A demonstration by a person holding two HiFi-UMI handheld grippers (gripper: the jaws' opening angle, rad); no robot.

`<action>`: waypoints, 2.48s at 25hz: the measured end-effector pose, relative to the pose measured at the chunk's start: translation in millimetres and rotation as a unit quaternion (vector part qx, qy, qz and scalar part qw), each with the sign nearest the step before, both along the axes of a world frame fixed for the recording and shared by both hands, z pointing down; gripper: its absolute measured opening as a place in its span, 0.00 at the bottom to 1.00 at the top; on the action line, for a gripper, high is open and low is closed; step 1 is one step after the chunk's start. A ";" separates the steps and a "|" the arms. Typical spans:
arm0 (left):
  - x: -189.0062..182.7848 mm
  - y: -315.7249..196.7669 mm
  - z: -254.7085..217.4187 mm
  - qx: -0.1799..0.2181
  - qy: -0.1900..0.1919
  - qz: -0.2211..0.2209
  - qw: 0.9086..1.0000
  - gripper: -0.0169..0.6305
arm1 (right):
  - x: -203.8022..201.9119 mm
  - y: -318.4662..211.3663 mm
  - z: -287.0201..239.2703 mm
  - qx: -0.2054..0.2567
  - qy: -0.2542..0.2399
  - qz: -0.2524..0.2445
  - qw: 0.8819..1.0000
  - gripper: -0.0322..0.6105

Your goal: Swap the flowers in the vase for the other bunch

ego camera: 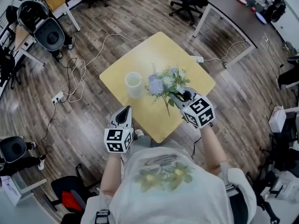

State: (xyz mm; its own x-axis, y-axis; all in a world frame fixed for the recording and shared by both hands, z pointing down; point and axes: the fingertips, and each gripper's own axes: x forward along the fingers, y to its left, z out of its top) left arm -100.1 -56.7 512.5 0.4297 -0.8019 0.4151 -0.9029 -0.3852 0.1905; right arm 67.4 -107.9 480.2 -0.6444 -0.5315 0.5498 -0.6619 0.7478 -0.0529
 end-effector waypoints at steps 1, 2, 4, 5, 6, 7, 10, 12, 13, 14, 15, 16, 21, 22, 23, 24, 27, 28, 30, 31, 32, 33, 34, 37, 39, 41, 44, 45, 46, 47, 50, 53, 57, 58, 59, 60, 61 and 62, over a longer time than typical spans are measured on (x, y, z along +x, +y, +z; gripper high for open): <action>-0.4 0.5 0.2 -0.001 0.000 -0.001 1.000 0.05 | 1.0 3.8 8.3 -0.011 0.002 0.000 1.000 0.15; -0.8 1.2 0.1 -0.001 0.000 -0.002 1.000 0.05 | 1.9 7.6 16.4 -0.021 0.004 0.001 1.000 0.15; -1.0 2.3 -0.4 -0.001 0.000 -0.002 1.000 0.05 | 3.8 14.1 32.0 -0.040 0.009 0.003 0.999 0.15; -0.6 2.2 -0.4 -0.001 0.000 -0.001 1.000 0.05 | 4.7 16.4 39.6 -0.049 0.011 0.003 0.999 0.15; -0.3 1.7 -0.1 -0.002 0.000 -0.001 1.000 0.05 | 5.5 18.1 47.2 -0.059 0.014 0.003 0.998 0.15; 0.0 1.0 0.4 -0.003 0.000 -0.001 1.000 0.05 | 6.0 19.3 54.9 -0.069 0.016 0.002 0.997 0.15; 0.8 -0.4 1.6 -0.006 -0.001 0.000 1.000 0.05 | 6.4 21.9 76.8 -0.098 0.022 -0.002 0.995 0.15; 2.9 -0.7 1.7 -0.007 -0.001 0.001 1.000 0.05 | 8.2 23.4 90.6 -0.116 0.030 -0.005 0.993 0.15; 4.2 -0.9 1.9 -0.008 -0.001 0.001 1.000 0.05 | 9.2 24.1 97.3 -0.123 0.033 -0.006 0.992 0.15; 5.2 -1.4 2.6 -0.009 -0.001 0.001 1.000 0.05 | 10.0 24.5 103.9 -0.128 0.036 -0.008 0.991 0.15; 5.9 -2.1 3.7 -0.010 -0.002 0.001 1.000 0.05 | 10.5 24.4 110.3 -0.132 0.039 -0.010 0.990 0.15; 6.4 -3.1 4.9 -0.011 -0.002 0.000 1.000 0.05 | 11.1 23.9 116.5 -0.135 0.042 -0.012 0.990 0.15; 10.4 -4.5 8.2 -0.017 -0.004 0.000 1.000 0.05 | 14.2 20.5 140.7 -0.145 0.047 -0.010 0.988 0.15; 11.3 -4.3 8.9 -0.018 -0.004 0.000 1.000 0.05 | 14.2 19.7 144.6 -0.146 0.046 -0.009 0.988 0.15; 11.8 -4.3 9.7 -0.019 -0.005 0.000 1.000 0.05 | 13.5 18.7 148.3 -0.147 0.043 -0.008 0.988 0.15; 11.9 -4.6 10.5 -0.019 -0.004 -0.001 1.000 0.05 | 12.1 17.5 152.0 -0.146 0.040 -0.008 0.988 0.15; 11.6 -5.9 12.1 -0.021 -0.005 -0.003 1.000 0.05 | 5.9 14.4 162.4 -0.141 0.032 -0.012 0.989 0.15; 11.6 -6.5 12.3 -0.022 -0.005 -0.003 1.000 0.05 | 3.5 13.5 165.4 -0.140 0.029 -0.015 0.990 0.15; 11.3 -8.2 13.0 -0.024 -0.006 -0.005 1.000 0.05 | -0.9 11.2 171.3 -0.140 0.022 -0.020 0.990 0.15; 10.9 -9.0 13.4 -0.024 -0.006 -0.006 1.000 0.05 | -2.5 9.8 174.4 -0.140 0.019 -0.020 0.990 0.15; 10.6 -9.7 13.7 -0.025 -0.007 -0.007 1.000 0.05 | -3.5 8.3 177.5 -0.140 0.018 -0.018 0.990 0.15; 10.4 -10.2 14.0 -0.025 -0.007 -0.008 1.000 0.05 | -4.1 6.9 180.5 -0.140 0.018 -0.017 0.990 0.15; 10.3 -10.5 14.5 -0.026 -0.007 -0.009 1.000 0.05 | -4.8 5.8 183.3 -0.139 0.019 -0.016 0.990 0.15; 9.2 -11.2 16.8 -0.027 -0.008 -0.011 1.000 0.05 | -9.0 4.4 190.4 -0.142 0.019 -0.019 0.989 0.15; 9.3 -12.6 18.1 -0.028 -0.008 -0.012 1.000 0.05 | -11.5 3.4 194.3 -0.146 0.019 -0.021 0.989 0.15; 10.2 -14.4 18.2 -0.029 -0.009 -0.012 0.999 0.05 | -12.0 1.6 196.6 -0.146 0.021 -0.019 0.989 0.18; 9.1 -15.4 18.5 -0.029 -0.008 -0.012 0.999 0.05 | -12.4 -0.4 193.7 -0.137 0.026 -0.010 0.990 0.29; 8.4 -15.6 18.9 -0.028 -0.008 -0.012 1.000 0.05 | -12.5 -0.8 190.9 -0.132 0.026 -0.008 0.991 0.30; 8.3 -16.0 19.4 -0.028 -0.008 -0.012 1.000 0.05 | -12.0 -1.3 187.3 -0.128 0.026 -0.006 0.991 0.31; 8.6 -16.6 19.9 -0.028 -0.008 -0.011 1.000 0.05 | -10.8 -1.9 182.9 -0.124 0.023 -0.006 0.992 0.31; 11.1 -18.6 21.0 -0.028 -0.007 -0.010 1.000 0.05 | -4.2 -5.5 164.5 -0.109 0.008 0.001 0.994 0.32; 10.8 -18.2 20.8 -0.028 -0.007 -0.008 1.000 0.05 | 3.8 -12.0 141.5 -0.091 -0.015 0.018 0.996 0.32; 10.5 -19.7 20.6 -0.026 -0.006 -0.005 1.000 0.05 | 20.7 -31.7 112.4 -0.060 -0.036 0.051 0.996 0.32; 11.4 -20.4 20.2 -0.025 -0.006 -0.004 1.000 0.05 | 26.3 -37.1 106.1 -0.053 -0.039 0.060 0.996 0.32; 12.0 -20.8 19.7 -0.025 -0.007 -0.003 1.000 0.05 | 31.6 -41.7 100.5 -0.047 -0.042 0.068 0.996 0.32; 12.2 -20.9 19.2 -0.024 -0.007 -0.002 1.000 0.05 | 36.0 -45.7 95.9 -0.042 -0.044 0.075 0.995 0.32; 11.8 -21.0 18.7 -0.024 -0.006 -0.001 1.000 0.05 | 39.7 -49.3 92.0 -0.039 -0.046 0.082 0.995 0.32; 11.3 -21.0 18.4 -0.024 -0.006 -0.001 1.000 0.05 | 42.8 -52.6 88.8 -0.036 -0.048 0.088 0.994 0.32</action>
State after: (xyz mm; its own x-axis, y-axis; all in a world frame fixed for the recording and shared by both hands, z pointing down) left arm -88.8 -77.6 530.9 0.4233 -0.7812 0.4589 -0.9058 -0.3745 0.1981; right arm 110.2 -160.6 569.0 -0.5962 -0.6028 0.5302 -0.7716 0.6127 -0.1711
